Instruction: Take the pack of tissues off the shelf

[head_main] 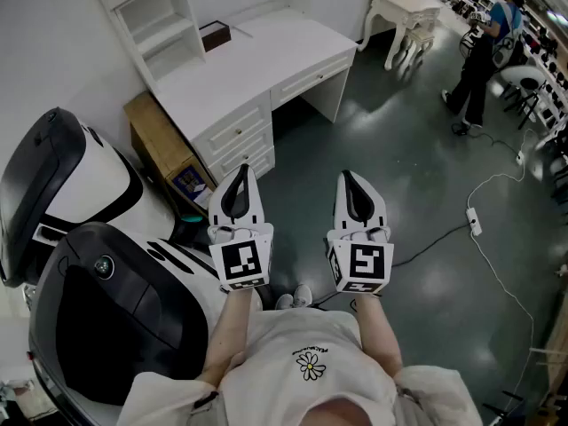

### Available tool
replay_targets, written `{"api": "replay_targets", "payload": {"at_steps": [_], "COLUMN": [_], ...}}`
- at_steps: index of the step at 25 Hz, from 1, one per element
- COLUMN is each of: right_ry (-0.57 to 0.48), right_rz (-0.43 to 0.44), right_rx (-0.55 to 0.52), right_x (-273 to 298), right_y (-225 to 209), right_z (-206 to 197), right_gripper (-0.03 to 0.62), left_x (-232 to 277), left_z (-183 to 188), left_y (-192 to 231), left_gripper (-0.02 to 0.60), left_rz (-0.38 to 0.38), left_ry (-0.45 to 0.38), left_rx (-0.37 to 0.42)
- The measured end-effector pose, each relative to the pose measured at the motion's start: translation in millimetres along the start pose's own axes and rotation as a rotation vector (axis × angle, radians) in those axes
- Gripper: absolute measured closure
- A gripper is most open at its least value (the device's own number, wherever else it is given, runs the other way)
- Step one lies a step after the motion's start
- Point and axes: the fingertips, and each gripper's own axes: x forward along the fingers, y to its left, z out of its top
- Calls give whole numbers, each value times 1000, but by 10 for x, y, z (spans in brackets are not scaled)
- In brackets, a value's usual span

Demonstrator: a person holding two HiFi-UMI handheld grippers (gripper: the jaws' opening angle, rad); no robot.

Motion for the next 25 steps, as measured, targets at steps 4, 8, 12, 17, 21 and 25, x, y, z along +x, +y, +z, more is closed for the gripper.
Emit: {"api": "replay_targets", "payload": {"at_steps": [4,8,12,17,21,25], "right_ry": [-3,-1,-7,-29,-26,-26], "right_rz": [-3,-3,-6,2,7,8], "right_rx": [3,10,29,72,75,73], "right_x": [45,96,162,256,366,485], "right_y": [-67,-131,-220,-406,-541,-648], "right_z": [-13,-49,-110,-206,-269,-257], "right_gripper": [591,592,592,591,591,591], "left_x": [57,138,273,498,678,910], "left_z": [-10,-42,-77,-161,-193,-155], "left_y": [10,-12,-83,-170,-220,-190], "left_gripper": [583,583,583,583,583,583], "left_rz": [8,11,5,17,23,30], "left_ry": [-2,1,-1,-13,-18,-27], "left_rx": [-8,-17,-20,-12,-19,-10]}}
